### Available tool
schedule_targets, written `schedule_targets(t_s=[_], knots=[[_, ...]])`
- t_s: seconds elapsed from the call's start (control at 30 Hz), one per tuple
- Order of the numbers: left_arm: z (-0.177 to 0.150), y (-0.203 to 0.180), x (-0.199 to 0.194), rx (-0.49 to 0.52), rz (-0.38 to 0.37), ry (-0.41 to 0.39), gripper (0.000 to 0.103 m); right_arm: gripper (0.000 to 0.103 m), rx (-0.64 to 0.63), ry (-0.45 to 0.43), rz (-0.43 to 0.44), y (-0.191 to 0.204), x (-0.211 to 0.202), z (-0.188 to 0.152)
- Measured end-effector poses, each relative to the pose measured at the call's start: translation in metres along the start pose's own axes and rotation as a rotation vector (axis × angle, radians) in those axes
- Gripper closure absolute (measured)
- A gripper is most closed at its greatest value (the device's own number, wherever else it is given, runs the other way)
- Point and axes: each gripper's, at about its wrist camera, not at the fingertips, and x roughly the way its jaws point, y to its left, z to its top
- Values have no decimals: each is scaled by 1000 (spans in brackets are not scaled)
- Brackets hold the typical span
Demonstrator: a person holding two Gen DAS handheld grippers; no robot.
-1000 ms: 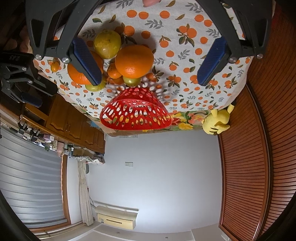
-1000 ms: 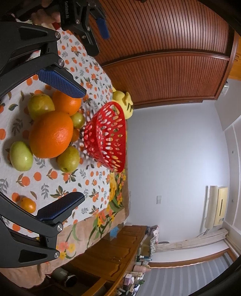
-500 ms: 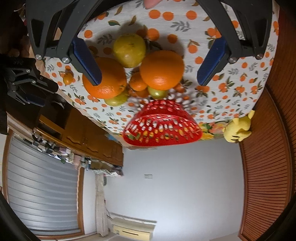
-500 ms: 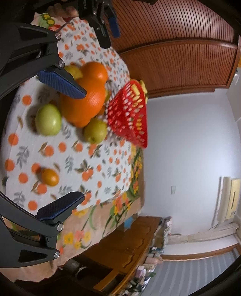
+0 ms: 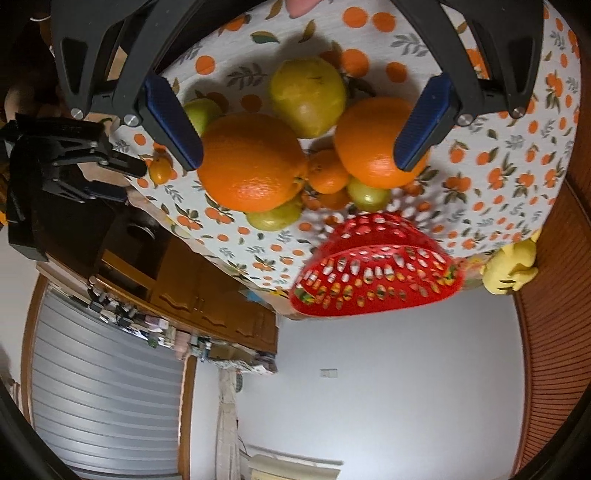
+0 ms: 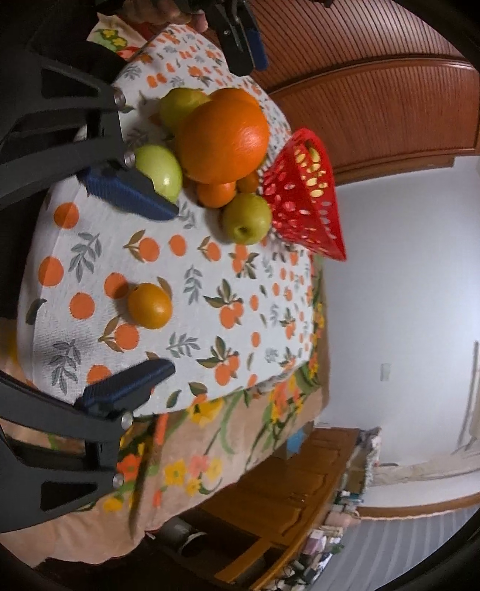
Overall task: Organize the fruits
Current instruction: 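Grasp a small tangerine with the right tool while the left tool grasps a large orange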
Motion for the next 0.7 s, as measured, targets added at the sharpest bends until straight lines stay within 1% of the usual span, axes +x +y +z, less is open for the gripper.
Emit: schedule_targets(t_s=[0.1,0.4,0.43,0.5,0.6,0.7], knots=[[1,-6,7,3,-23,18,0,39,7,20,8,-2,9,-1],[3,-18,32,20,-70,79,0,52,28,80,7,-11,30,-7],[3,-20,35,23,-74,85,0,57,31,92,12,-12,32,-7],[3,-23,39,30,-75,98,0,62,25,110,16,-12,36,-8],[3,-25,46,39,-77,117,0,62,11,121,9,-11,40,-10],[2,-27,52,48,-67,135,0,69,-10,122,-7,-10,42,-11]])
